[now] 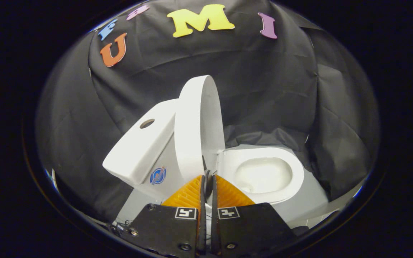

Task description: Open the toilet lid.

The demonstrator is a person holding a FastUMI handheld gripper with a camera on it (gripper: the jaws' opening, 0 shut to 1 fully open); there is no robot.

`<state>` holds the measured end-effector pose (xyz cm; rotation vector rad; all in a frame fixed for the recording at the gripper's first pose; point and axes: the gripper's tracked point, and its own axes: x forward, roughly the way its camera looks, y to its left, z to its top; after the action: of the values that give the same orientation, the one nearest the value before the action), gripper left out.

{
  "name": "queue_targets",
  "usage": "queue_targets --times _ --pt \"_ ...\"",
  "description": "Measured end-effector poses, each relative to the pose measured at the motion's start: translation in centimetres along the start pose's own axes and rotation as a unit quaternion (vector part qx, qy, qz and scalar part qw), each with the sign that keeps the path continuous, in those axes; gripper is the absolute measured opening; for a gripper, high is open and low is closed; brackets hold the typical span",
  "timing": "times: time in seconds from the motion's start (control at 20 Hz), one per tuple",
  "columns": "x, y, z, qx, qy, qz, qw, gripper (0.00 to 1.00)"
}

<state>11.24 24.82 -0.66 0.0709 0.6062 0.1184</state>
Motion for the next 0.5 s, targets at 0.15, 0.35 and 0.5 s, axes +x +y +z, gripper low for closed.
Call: queue_targets --times 0.15,0.35,0.5 --pt "0.3 1.3 -0.3 -0.014 -0.001 0.001 1.000 0.08" --pt "0.5 3.0 -0.4 -0.036 -0.001 0.002 0.999 0.09" --pt "0.8 4.2 -0.6 -0.051 0.001 0.002 0.999 0.09"
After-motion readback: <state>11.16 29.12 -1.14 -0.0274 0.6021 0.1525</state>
